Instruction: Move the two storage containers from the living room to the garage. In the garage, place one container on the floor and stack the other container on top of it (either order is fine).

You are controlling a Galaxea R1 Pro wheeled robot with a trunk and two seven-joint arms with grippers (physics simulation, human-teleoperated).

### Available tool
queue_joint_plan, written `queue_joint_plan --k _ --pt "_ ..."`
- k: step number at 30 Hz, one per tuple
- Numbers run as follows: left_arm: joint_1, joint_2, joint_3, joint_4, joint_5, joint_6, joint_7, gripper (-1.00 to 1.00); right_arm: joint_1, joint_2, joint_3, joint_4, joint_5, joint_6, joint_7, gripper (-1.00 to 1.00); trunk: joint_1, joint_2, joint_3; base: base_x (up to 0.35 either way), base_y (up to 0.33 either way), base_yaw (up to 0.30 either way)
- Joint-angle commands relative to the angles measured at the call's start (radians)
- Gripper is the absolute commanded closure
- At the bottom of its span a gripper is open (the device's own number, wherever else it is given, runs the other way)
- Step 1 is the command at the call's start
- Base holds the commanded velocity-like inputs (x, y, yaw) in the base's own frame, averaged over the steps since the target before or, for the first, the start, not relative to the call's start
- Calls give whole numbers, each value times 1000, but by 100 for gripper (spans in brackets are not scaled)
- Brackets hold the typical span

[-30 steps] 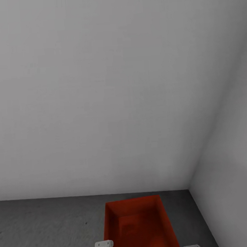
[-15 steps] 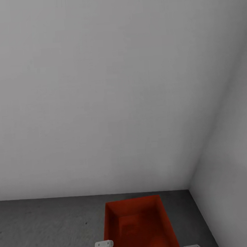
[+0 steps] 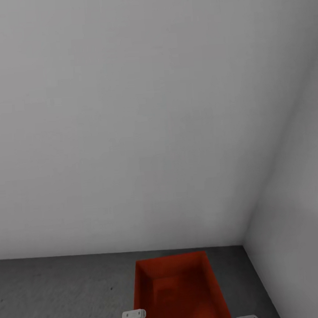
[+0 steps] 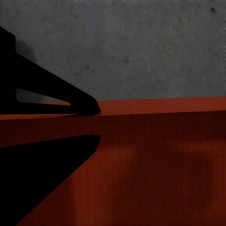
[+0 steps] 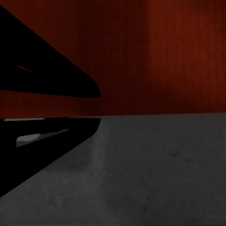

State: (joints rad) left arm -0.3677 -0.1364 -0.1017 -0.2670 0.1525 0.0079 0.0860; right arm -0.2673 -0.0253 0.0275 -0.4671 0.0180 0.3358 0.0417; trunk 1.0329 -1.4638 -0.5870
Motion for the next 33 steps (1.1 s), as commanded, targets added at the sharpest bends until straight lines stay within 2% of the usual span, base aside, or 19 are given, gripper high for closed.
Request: queue_joint_plan --k 1,6,33 --pt "0 67 -30 -5 10 -48 -38 100 0 -2 9 1 -21 6 49 100 -4 7 2 0 0 0" --pt "0 67 -30 -4 10 -48 -38 100 0 -2 9 1 -21 6 49 100 -23 42 18 0 0 0" --pt "0 67 -30 -7 10 -48 -38 100 0 -2 9 1 -21 6 49 100 -23 42 18 0 0 0"
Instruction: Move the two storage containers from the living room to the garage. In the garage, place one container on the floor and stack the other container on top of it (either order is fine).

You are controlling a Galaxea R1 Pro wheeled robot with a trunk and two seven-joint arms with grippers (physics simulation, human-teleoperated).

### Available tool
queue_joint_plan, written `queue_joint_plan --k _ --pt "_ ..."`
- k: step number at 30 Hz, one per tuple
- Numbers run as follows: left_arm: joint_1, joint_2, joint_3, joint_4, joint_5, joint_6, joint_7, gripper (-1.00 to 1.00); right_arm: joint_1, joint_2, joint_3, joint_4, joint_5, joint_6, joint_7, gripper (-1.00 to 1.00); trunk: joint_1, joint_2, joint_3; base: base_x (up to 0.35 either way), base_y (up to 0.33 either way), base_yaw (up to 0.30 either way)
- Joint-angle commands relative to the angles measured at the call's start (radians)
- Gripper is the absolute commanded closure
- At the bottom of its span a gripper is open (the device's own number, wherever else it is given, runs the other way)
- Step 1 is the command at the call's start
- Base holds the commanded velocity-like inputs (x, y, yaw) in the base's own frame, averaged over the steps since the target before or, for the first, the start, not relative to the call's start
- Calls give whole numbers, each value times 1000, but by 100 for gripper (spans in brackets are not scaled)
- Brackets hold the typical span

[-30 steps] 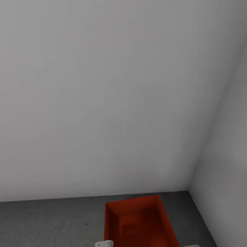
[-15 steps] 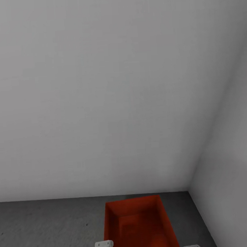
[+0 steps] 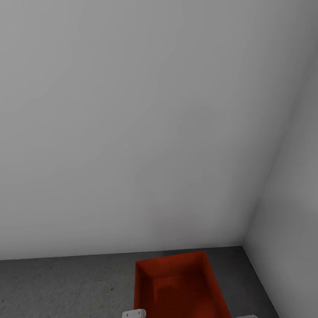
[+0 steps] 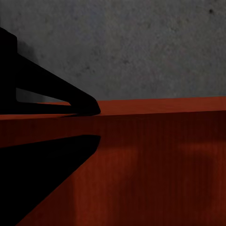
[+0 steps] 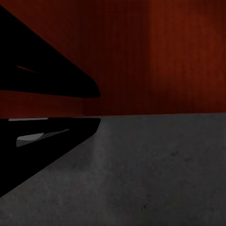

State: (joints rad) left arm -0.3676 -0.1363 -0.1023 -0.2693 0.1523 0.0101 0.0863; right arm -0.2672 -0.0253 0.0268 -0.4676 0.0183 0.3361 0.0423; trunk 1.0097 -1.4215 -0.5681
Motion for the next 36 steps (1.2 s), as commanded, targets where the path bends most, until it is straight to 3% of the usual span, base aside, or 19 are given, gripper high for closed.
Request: queue_joint_plan --k 1,15,36 --pt "-1 67 -30 -4 10 -50 -39 100 0 -2 10 1 -21 6 48 100 0 -1 -1 0 0 0" --pt "-1 67 -30 -4 10 -50 -39 100 0 -2 10 2 -21 6 48 100 0 -1 -1 0 0 0" --pt "-1 67 -30 -4 10 -50 -39 100 1 -3 10 2 -20 2 48 100 80 -148 -67 0 0 0"
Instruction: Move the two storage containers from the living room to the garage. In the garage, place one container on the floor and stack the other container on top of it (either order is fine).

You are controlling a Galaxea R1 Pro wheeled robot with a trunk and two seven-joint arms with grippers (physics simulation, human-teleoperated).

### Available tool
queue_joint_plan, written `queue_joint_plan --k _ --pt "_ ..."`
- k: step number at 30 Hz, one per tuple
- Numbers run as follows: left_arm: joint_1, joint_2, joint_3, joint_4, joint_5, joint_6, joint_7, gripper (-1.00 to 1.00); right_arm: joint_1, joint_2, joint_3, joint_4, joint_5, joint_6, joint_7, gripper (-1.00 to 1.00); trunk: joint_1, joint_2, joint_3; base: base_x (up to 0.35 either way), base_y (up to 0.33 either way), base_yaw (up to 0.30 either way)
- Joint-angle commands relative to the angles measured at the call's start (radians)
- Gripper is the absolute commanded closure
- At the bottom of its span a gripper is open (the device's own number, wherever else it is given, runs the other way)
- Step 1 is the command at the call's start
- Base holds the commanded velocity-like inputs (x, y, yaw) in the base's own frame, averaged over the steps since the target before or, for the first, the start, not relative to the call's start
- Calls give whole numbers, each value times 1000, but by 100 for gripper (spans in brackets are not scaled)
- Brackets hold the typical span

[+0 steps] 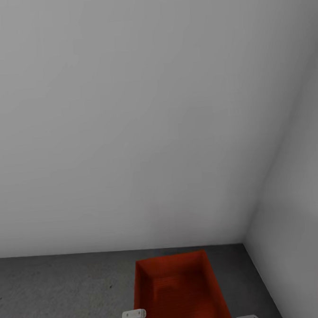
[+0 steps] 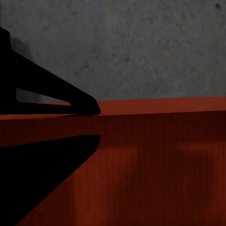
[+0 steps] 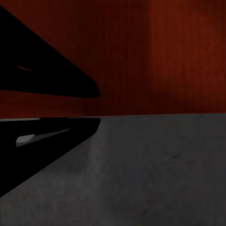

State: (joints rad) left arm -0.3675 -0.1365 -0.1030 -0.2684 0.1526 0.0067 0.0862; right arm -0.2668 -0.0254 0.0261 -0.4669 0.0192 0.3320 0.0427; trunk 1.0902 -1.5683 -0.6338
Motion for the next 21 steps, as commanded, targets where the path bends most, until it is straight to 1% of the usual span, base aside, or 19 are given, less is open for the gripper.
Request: queue_joint_plan --k 1,21 --pt "-1 67 -29 -5 10 -46 -39 100 0 -2 11 1 -21 6 48 100 4 -8 -4 0 0 0" --pt "-1 67 -29 -5 10 -45 -39 100 0 -2 9 1 -21 8 48 100 81 -148 -67 0 0 0"
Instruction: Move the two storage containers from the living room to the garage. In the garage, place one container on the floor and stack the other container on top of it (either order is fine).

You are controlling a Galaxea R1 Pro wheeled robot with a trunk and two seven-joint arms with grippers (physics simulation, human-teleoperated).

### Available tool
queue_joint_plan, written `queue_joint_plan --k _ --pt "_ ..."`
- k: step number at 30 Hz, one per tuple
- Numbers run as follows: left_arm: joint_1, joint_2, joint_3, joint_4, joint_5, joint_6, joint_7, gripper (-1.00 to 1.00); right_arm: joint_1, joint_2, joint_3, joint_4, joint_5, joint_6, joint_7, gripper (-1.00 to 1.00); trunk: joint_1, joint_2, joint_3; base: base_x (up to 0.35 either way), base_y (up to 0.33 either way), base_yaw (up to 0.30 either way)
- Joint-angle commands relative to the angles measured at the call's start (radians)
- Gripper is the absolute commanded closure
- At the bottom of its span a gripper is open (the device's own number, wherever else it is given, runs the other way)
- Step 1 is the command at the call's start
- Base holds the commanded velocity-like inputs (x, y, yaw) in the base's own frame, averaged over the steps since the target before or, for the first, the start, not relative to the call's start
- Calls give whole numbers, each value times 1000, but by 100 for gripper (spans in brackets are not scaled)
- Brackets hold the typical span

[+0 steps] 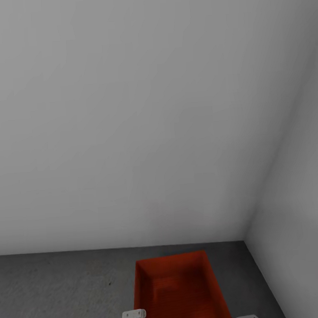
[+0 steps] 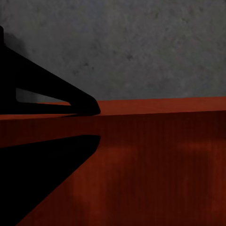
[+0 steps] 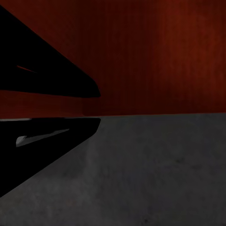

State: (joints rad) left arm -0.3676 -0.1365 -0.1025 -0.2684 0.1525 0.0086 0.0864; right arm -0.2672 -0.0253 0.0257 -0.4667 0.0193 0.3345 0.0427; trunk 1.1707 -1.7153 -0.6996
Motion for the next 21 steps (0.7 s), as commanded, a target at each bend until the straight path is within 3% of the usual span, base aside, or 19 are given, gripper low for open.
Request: queue_joint_plan --k 1,21 --pt "-1 67 -29 -5 10 -47 -39 100 0 -2 10 1 -21 6 48 100 4 -8 -4 0 0 0" --pt "-1 67 -29 -5 10 -47 -39 100 2 -2 10 2 -21 6 48 100 80 -148 -67 0 0 0"
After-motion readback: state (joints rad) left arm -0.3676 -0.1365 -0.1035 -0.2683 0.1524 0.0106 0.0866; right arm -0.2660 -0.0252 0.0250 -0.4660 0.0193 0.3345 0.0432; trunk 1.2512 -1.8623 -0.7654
